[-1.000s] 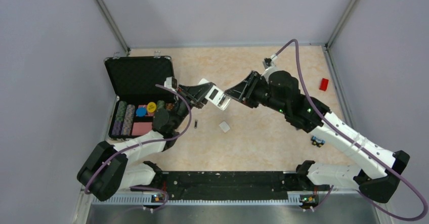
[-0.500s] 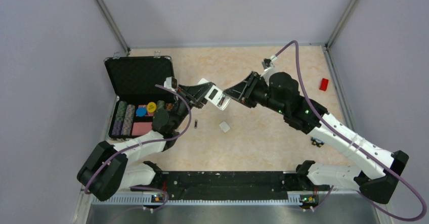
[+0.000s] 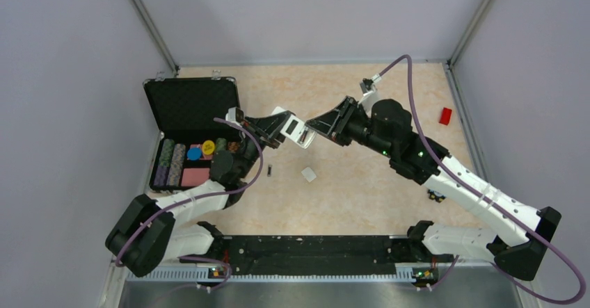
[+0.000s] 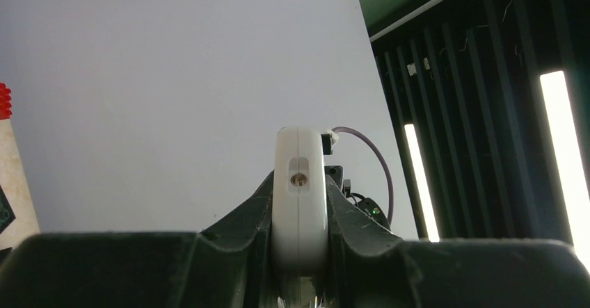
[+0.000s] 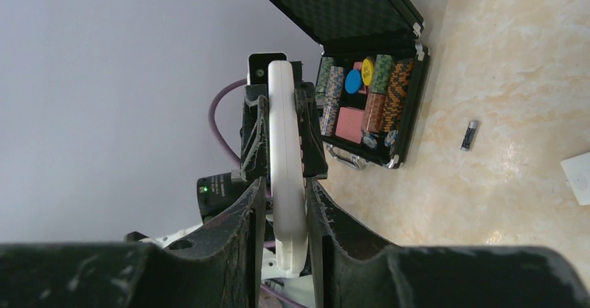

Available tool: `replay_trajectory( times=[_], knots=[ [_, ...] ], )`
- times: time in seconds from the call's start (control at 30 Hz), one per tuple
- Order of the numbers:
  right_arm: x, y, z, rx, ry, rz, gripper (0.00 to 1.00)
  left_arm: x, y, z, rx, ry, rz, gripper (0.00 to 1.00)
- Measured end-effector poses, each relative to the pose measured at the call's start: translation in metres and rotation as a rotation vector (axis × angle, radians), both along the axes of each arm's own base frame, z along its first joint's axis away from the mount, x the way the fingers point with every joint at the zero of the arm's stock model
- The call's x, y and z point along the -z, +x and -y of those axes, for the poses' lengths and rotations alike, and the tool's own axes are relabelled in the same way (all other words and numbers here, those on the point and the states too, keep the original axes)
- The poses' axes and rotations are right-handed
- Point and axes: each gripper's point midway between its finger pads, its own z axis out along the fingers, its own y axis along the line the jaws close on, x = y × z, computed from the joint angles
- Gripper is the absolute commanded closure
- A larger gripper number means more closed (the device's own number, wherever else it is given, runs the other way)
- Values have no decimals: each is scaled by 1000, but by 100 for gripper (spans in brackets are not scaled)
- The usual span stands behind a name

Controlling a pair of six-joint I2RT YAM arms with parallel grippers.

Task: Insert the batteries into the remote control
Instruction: Load the battery into the remote control.

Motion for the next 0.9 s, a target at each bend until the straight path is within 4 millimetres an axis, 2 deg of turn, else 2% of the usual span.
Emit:
replay_trajectory(
  times=[0.33,0.9],
  knots=[
    [-2,3,-1,3,-15,54,76,1,6,-6,-33,-22,-58,100],
    [18,15,-8,46,-197,163,76,17,17,-6,-61,1,-135,100]
  ],
)
